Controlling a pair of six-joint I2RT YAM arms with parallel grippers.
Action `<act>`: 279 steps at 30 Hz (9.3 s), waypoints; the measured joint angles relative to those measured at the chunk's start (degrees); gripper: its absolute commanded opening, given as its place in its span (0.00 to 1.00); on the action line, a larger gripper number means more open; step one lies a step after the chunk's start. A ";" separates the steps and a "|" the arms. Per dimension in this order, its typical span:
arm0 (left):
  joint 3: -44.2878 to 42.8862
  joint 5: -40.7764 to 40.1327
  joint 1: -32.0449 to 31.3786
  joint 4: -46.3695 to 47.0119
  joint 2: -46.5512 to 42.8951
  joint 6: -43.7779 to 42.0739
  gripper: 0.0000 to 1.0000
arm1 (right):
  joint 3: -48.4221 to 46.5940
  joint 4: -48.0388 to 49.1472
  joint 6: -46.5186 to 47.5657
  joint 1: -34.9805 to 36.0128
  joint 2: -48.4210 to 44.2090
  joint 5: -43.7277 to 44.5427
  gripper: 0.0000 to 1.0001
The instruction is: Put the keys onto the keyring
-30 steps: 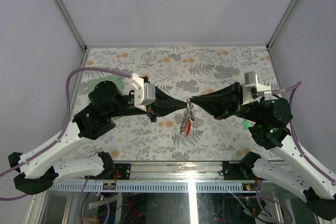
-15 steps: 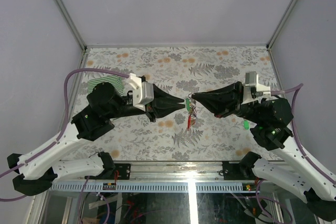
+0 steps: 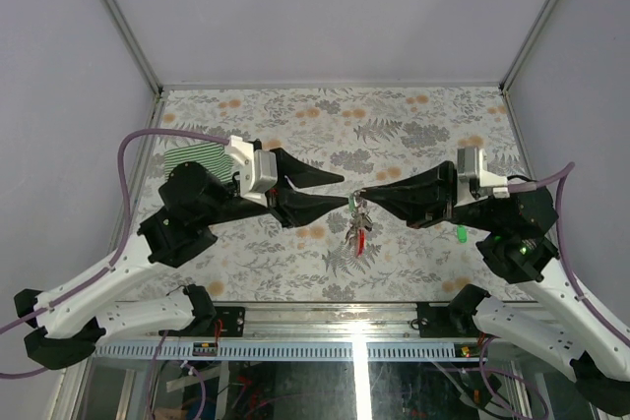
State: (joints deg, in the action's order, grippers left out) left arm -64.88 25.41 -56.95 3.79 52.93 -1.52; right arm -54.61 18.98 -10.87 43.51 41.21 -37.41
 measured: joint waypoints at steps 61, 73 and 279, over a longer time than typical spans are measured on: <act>-17.57 7.63 -0.02 -25.00 11.30 -7.41 0.00 | -5.35 -14.47 9.35 0.00 -1.03 -1.90 0.36; -40.06 1.77 -0.02 -60.98 23.87 -21.55 0.00 | -9.81 -28.13 13.27 0.00 3.72 0.35 0.44; -3.58 -19.52 -3.43 -17.97 3.54 -10.67 0.00 | -11.76 -28.22 -1.03 0.00 11.28 10.54 0.00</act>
State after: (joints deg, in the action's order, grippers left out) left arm -68.47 5.89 -60.38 -14.17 56.47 -12.19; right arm -66.37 -9.23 -11.90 43.51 52.49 -26.87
